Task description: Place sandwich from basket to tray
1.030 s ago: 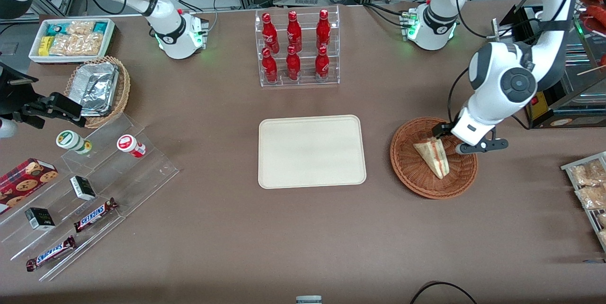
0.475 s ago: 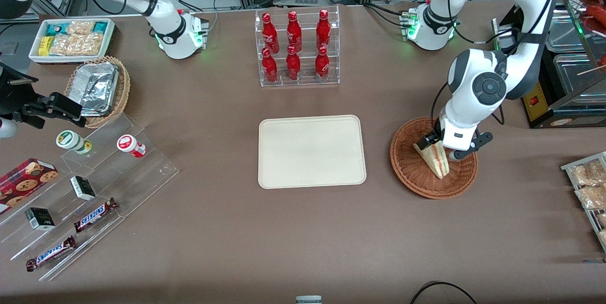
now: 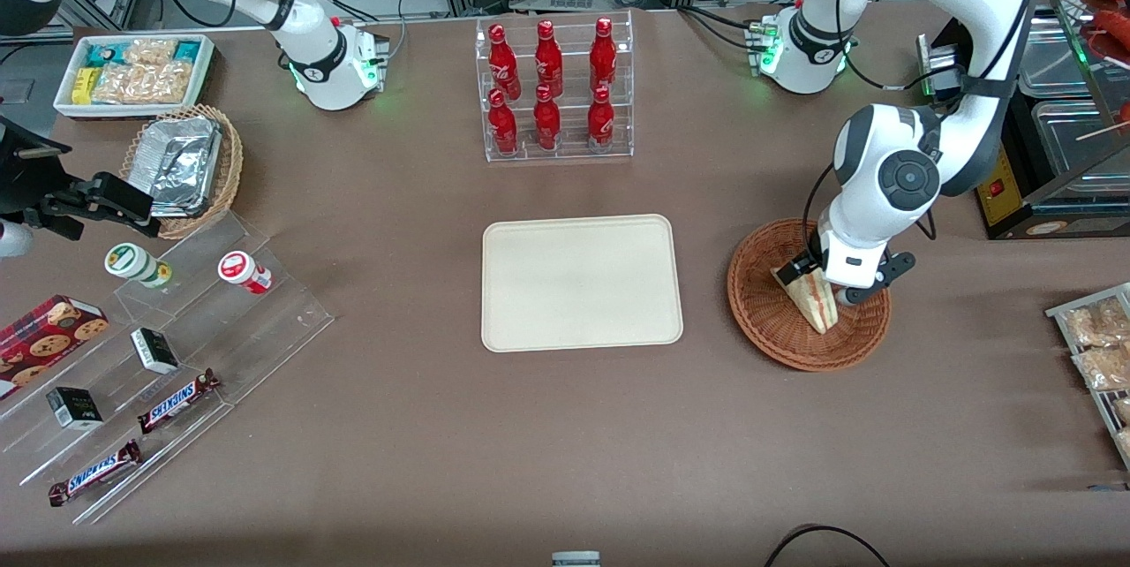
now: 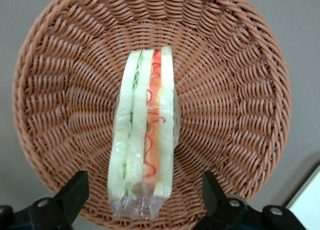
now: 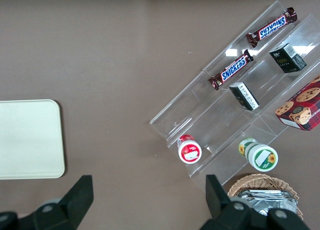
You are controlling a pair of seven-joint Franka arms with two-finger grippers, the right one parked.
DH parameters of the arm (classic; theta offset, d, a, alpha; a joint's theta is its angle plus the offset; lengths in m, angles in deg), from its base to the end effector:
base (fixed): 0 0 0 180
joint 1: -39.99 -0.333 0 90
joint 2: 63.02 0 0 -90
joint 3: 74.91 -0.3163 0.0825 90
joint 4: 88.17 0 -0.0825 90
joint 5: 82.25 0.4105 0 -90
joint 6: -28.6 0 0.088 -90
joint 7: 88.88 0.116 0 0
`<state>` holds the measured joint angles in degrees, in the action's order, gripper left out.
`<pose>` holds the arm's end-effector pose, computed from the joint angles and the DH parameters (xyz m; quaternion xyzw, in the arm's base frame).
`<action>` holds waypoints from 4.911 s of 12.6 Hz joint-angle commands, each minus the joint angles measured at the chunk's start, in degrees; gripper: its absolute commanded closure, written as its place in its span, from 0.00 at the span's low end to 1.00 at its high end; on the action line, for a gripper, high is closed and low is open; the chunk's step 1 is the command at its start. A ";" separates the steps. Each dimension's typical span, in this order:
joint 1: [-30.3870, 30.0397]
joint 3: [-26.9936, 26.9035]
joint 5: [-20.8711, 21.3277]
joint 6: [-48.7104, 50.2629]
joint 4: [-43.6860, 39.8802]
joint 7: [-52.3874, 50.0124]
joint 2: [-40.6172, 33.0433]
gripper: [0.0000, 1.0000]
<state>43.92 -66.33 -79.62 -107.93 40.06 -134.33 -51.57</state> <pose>0.5407 -0.1201 0.2476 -0.9631 -0.2680 0.0226 0.0131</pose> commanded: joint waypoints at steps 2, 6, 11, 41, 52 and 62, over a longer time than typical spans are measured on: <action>-0.07 -0.14 -0.17 -3.57 -0.18 -0.70 3.05 0.00; -0.07 -0.40 0.36 -2.87 -0.18 0.36 2.52 0.83; 0.46 -0.22 0.45 14.75 -9.46 2.30 -0.21 0.85; 34.47 0.74 -0.69 18.31 -51.42 -14.05 34.60 0.80; 33.07 0.04 -4.12 28.32 -52.12 -14.32 25.47 0.00; 21.84 -2.86 0.27 41.07 -44.50 11.84 13.09 0.00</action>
<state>69.16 -69.33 -79.65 -67.71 -10.08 -128.08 -32.96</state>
